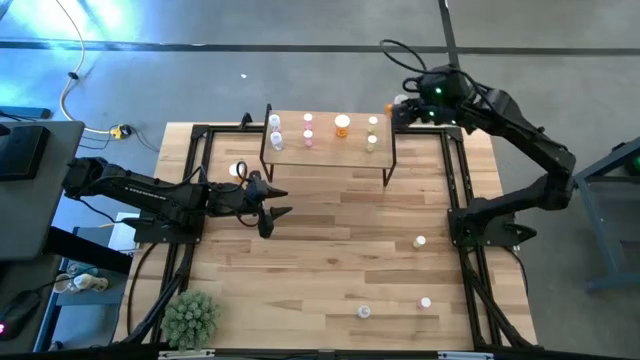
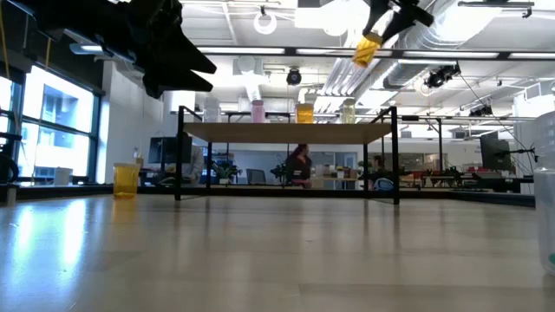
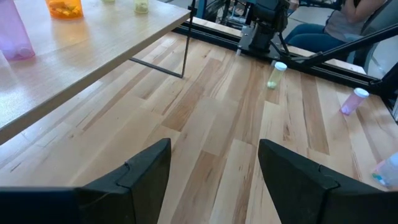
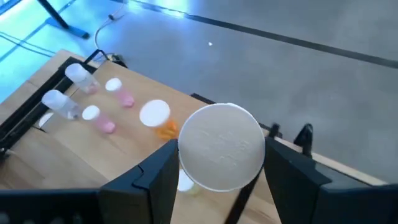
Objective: Pick and place medicine bottles onto shelf by color
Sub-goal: Put the right orange pill bottle on the shelf aligned with the other orange pill bottle
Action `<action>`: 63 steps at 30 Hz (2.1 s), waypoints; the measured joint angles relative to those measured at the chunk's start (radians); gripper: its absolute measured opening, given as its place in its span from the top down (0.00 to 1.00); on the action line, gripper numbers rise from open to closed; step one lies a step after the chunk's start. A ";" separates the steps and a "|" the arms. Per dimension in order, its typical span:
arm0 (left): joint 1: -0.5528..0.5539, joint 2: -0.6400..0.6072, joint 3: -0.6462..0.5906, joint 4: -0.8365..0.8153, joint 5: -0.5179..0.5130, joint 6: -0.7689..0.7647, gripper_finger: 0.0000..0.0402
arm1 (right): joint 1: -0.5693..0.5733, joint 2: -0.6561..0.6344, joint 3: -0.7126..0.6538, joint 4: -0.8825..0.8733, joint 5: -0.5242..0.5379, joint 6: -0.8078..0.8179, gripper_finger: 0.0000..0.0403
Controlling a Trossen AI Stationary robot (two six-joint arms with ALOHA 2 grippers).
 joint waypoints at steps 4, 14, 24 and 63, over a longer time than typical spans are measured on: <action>0.000 0.000 0.000 0.000 0.000 0.000 0.42 | 0.024 0.073 0.064 -0.001 0.003 -0.021 0.51; 0.000 0.000 0.000 0.000 0.000 0.000 0.42 | 0.099 0.238 0.172 -0.080 -0.008 -0.049 0.51; 0.000 0.000 0.000 0.000 0.000 0.000 0.42 | 0.181 0.371 0.172 -0.051 -0.037 -0.102 0.51; 0.000 0.000 0.000 -0.001 0.000 0.000 0.42 | 0.172 0.529 0.163 0.044 -0.082 -0.239 0.51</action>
